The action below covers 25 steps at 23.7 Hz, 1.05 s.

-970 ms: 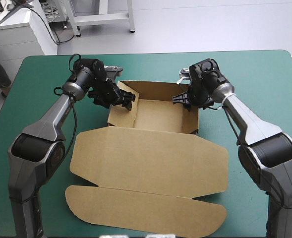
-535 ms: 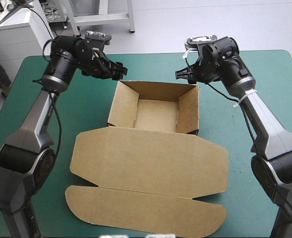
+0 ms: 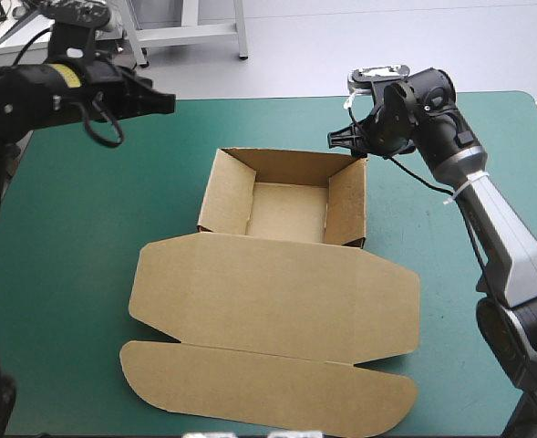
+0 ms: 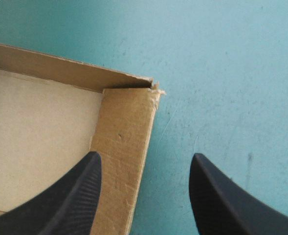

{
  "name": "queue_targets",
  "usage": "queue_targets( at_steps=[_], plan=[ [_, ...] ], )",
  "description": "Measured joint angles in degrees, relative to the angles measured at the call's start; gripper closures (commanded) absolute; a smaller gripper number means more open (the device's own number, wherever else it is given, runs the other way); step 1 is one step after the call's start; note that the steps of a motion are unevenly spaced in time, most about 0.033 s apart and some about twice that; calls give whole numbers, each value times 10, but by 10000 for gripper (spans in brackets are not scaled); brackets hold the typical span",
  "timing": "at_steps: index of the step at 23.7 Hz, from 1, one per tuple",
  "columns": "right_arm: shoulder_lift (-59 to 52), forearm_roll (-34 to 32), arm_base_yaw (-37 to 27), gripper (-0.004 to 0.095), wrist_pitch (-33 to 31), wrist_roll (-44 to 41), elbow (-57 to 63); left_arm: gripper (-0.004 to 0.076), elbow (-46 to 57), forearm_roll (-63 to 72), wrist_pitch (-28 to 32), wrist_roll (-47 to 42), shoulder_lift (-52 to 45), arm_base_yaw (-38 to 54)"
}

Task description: Fold the box

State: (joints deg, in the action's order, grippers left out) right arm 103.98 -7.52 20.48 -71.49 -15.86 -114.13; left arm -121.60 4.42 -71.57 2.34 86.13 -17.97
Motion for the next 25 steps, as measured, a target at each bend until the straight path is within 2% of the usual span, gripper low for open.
queue_targets(
  at_steps=[1,5,9,13,19,22,25],
  plan=[
    [0,7,-3,404,0,-4,10,732,23,-3,0,1,-21,0],
    [4,66,-31,421,0,-13,46,732,242,-31,2,4,-173,0],
    [33,95,-38,422,1,-14,66,732,493,-5,50,4,-346,0],
    [79,128,-38,422,3,-14,67,732,689,4,69,4,-480,0],
    [118,145,-38,432,5,-15,67,732,847,17,89,4,-600,0],
    [126,149,-38,521,6,-15,67,732,891,23,106,4,-641,0],
    [134,155,-38,762,6,-15,67,732,924,28,110,4,-673,0]
  ],
)
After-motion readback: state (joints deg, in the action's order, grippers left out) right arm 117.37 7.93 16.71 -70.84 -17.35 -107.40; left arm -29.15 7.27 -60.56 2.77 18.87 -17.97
